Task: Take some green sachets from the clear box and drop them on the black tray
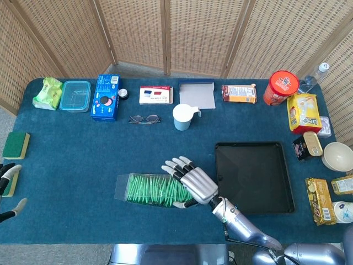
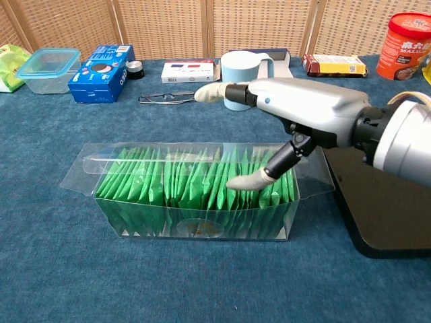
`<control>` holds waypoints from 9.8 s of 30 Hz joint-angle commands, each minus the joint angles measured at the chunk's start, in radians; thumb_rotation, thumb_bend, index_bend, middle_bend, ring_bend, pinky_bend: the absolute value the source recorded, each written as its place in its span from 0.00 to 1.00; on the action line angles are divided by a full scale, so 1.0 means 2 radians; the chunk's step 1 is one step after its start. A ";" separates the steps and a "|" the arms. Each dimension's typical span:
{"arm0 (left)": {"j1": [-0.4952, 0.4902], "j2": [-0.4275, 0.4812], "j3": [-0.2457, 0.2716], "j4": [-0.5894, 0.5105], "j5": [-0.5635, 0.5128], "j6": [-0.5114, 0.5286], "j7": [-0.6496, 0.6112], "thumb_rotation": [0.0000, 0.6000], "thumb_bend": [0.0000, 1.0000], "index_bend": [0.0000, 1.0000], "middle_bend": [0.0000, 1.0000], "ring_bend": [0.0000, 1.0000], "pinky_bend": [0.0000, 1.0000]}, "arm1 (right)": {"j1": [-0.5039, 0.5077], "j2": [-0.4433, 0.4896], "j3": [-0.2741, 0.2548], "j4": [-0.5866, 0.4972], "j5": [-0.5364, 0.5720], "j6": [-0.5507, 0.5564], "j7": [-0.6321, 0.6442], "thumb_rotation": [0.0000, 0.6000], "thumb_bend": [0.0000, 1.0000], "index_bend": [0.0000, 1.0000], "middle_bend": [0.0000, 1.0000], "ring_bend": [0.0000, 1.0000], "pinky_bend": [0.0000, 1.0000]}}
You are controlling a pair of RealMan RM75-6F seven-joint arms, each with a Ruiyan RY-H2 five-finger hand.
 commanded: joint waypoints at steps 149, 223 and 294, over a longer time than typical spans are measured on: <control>0.013 -0.007 0.001 0.014 0.002 0.018 -0.005 1.00 0.24 0.14 0.13 0.08 0.24 | 0.077 0.112 -0.013 0.073 -0.073 0.005 0.237 1.00 0.18 0.33 0.08 0.00 0.07; 0.017 -0.018 0.004 0.038 -0.001 0.011 -0.027 1.00 0.24 0.14 0.13 0.08 0.24 | 0.191 0.066 -0.043 0.140 -0.158 -0.103 0.112 1.00 0.24 0.43 0.13 0.03 0.07; 0.013 -0.019 0.000 0.029 0.014 0.019 -0.017 1.00 0.24 0.12 0.11 0.05 0.24 | 0.118 0.146 -0.036 0.093 -0.132 0.017 0.109 1.00 0.40 0.75 0.26 0.21 0.09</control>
